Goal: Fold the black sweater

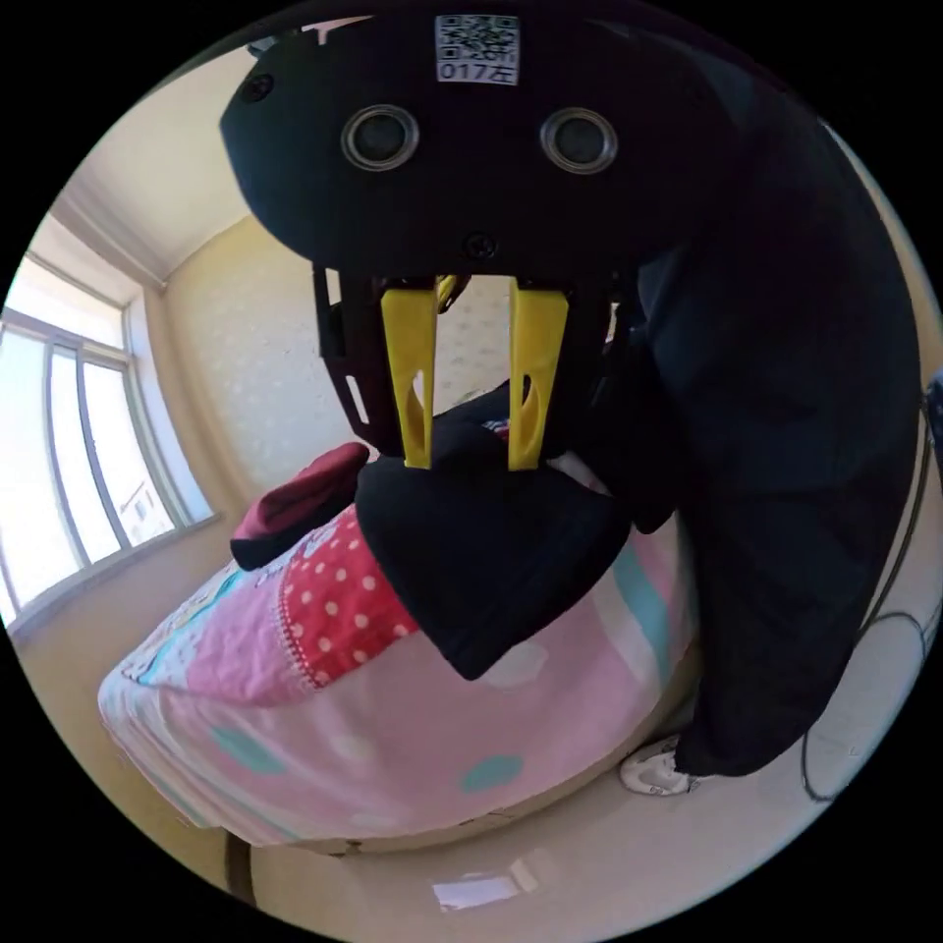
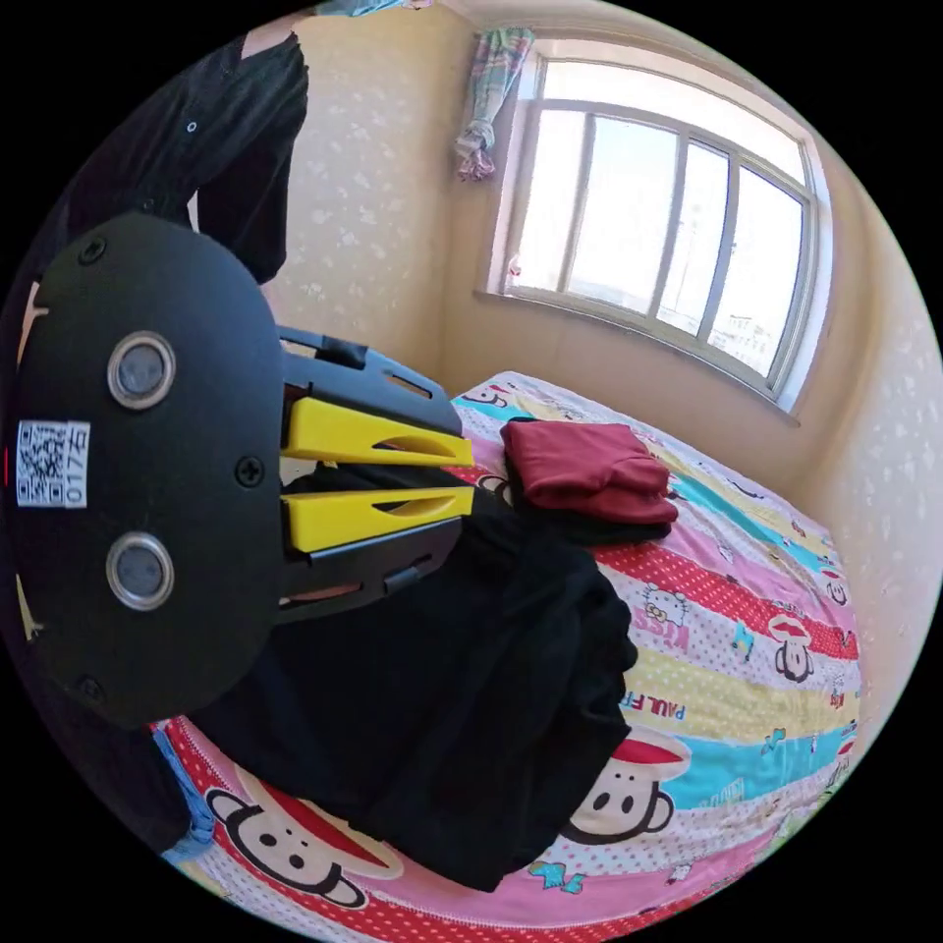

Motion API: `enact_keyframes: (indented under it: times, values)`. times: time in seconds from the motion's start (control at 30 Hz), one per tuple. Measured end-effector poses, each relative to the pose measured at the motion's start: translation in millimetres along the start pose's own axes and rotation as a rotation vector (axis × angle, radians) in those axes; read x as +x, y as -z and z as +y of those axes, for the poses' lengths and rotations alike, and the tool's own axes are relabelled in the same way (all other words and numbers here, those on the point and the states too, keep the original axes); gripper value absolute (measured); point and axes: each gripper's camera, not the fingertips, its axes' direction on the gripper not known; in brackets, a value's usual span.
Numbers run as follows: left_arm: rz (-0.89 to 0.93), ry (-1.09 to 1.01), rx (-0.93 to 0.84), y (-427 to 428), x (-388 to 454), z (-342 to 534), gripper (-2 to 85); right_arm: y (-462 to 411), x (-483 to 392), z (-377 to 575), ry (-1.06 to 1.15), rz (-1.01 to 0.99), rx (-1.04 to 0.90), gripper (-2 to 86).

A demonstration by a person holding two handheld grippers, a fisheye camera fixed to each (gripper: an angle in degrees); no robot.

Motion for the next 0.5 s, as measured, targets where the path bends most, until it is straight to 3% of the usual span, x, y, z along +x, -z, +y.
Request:
enact_keyframes:
  times: [0.17,0.3,0.37,0.43,0.5]
  values:
    - [0.06,0.018,-0.106,30.2,33.4,21.1,1.2,-97.5,33.2,25.2,0.038,0.049,-0.29,6.1]
    - [0.169,-0.01,-0.254,50.6,81.9,58.0,-0.2,-169.3,72.3,29.7,-0.026,-0.044,-0.424,10.6]
    - [0.207,0.006,-0.312,65.0,113.8,85.9,-0.3,-191.0,95.9,29.8,-0.112,-0.175,-0.411,13.0]
    - [0.2,0.023,-0.361,71.8,136.1,106.1,-0.3,-207.7,126.4,30.9,-0.244,-0.477,-0.329,14.1]
    - [0.16,0.024,-0.433,73.6,157.5,125.7,0.0,-210.8,139.7,28.9,-0.3,-0.599,-0.272,13.1]
